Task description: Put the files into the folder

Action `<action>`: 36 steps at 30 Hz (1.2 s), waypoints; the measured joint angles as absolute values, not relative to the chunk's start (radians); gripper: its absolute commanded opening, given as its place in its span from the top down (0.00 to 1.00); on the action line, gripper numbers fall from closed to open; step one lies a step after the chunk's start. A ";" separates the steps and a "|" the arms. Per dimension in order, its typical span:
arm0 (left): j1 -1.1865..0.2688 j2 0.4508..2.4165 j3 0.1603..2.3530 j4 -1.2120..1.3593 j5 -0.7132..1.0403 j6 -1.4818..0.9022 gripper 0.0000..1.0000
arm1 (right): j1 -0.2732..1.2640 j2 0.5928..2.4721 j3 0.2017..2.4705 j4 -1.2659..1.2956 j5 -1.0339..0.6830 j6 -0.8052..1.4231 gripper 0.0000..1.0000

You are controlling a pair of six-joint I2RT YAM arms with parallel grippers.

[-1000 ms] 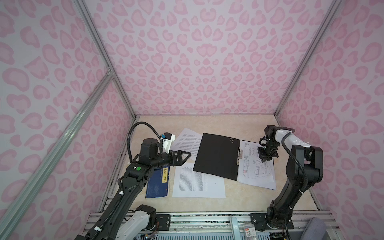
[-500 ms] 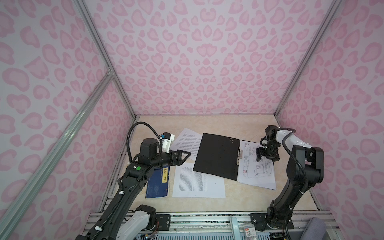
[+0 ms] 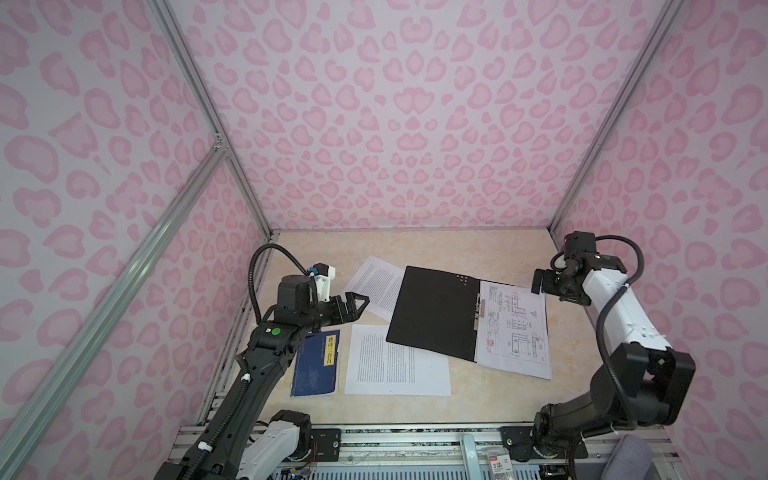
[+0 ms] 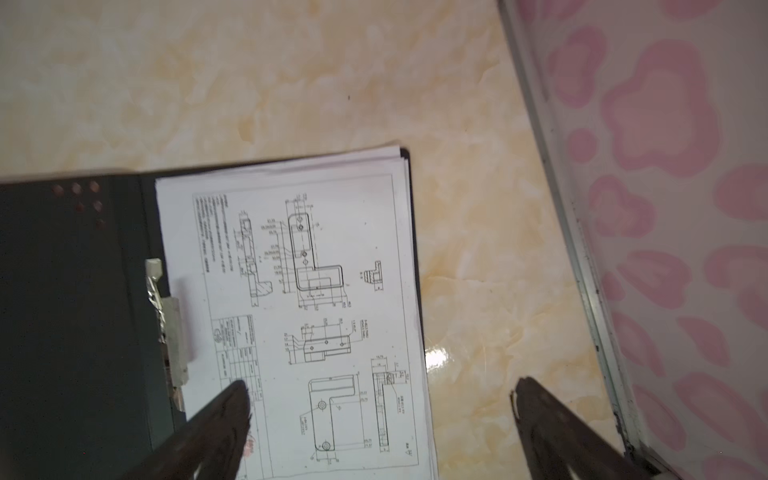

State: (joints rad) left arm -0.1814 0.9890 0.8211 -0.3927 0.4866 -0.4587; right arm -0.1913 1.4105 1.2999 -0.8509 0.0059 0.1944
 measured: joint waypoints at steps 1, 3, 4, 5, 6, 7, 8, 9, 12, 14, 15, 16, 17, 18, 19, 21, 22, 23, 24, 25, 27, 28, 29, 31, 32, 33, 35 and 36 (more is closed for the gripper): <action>-0.175 1.002 0.822 -0.392 0.472 -0.471 0.02 | -0.192 1.352 1.256 -0.794 0.005 0.224 0.00; -0.165 1.041 0.828 -0.395 0.449 -0.488 0.02 | -0.197 1.272 1.170 -0.702 -0.039 0.282 0.03; -0.162 1.065 0.835 -0.396 0.440 -0.505 0.02 | -0.198 1.255 1.141 -0.665 -0.070 0.307 0.05; -0.158 1.098 0.846 -0.393 0.429 -0.523 0.02 | -0.193 1.247 1.116 -0.623 -0.102 0.329 0.06; -0.157 1.135 0.857 -0.388 0.418 -0.539 0.02 | -0.178 1.243 1.096 -0.582 -0.128 0.360 0.09; -0.156 1.171 0.863 -0.379 0.411 -0.558 0.01 | -0.160 1.239 1.081 -0.552 -0.144 0.379 0.11; -0.154 1.214 0.871 -0.371 0.410 -0.578 0.01 | -0.130 1.233 1.062 -0.511 -0.160 0.395 0.15; -0.155 1.263 0.879 -0.361 0.407 -0.599 0.02 | -0.092 1.230 1.044 -0.474 -0.168 0.414 0.20; -0.155 1.398 0.905 -0.340 0.397 -0.655 0.08 | 0.035 1.253 1.009 -0.384 -0.179 0.456 0.34; -0.157 1.472 0.929 -0.325 0.391 -0.691 0.08 | 0.131 1.300 0.999 -0.335 -0.186 0.460 0.43; -0.157 1.507 0.945 -0.315 0.387 -0.708 0.08 | 0.180 1.334 0.999 -0.315 -0.187 0.460 0.48; -0.159 1.534 0.957 -0.303 0.385 -0.720 0.10 | 0.226 1.372 0.999 -0.293 -0.192 0.459 0.54; -0.162 1.568 0.972 -0.287 0.381 -0.739 0.10 | 0.271 1.417 1.008 -0.281 -0.197 0.450 0.62; -0.167 1.603 0.987 -0.271 0.382 -0.754 0.11 | 0.312 1.467 1.023 -0.279 -0.206 0.442 0.66; -0.173 1.628 0.997 -0.258 0.382 -0.764 0.11 | 0.344 1.516 1.046 -0.282 -0.218 0.431 0.70; -0.189 1.683 1.019 -0.235 0.387 -0.794 0.12 | 0.401 1.628 1.116 -0.288 -0.217 0.410 0.73; -0.196 1.699 1.027 -0.227 0.389 -0.804 0.12 | 0.421 1.670 1.144 -0.290 -0.218 0.398 0.73; -0.205 1.718 1.037 -0.218 0.390 -0.815 0.11 | 0.442 1.712 1.174 -0.301 -0.217 0.386 0.74; -0.215 1.731 1.046 -0.210 0.390 -0.822 0.11 | 0.463 1.753 1.204 -0.313 -0.216 0.374 0.74; -0.224 1.742 1.055 -0.204 0.390 -0.831 0.11 | 0.476 1.785 1.225 -0.319 -0.217 0.368 0.74; -0.239 1.760 1.062 -0.183 0.390 -0.854 0.11 | 0.501 1.853 1.265 -0.343 -0.217 0.346 0.74; -0.242 1.766 1.062 -0.175 0.390 -0.868 0.11 | 0.508 1.874 1.277 -0.352 -0.222 0.340 0.75; -0.244 1.771 1.056 -0.161 0.390 -0.883 0.11 | 0.515 1.900 1.294 -0.366 -0.224 0.330 0.75; -0.244 1.778 1.041 -0.139 0.385 -0.914 0.11 | 0.525 1.941 1.325 -0.387 -0.216 0.316 0.75; -0.244 1.778 1.029 -0.128 0.385 -0.928 0.11 | 0.530 1.958 1.340 -0.397 -0.213 0.308 0.75; -0.244 1.777 1.013 -0.112 0.376 -0.944 0.11 | 0.536 1.971 1.353 -0.408 -0.208 0.301 0.75; -0.245 1.772 0.982 -0.099 0.366 -0.969 0.10 | 0.549 1.993 1.373 -0.417 -0.209 0.291 0.75; -0.245 1.769 0.973 -0.100 0.366 -0.979 0.10 | 0.553 2.003 1.380 -0.419 -0.209 0.284 0.75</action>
State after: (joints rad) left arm -0.2451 1.7687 0.9730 -0.1001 0.3664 -0.9794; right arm 0.5533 2.0026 1.3804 -0.4187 -0.2089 0.2836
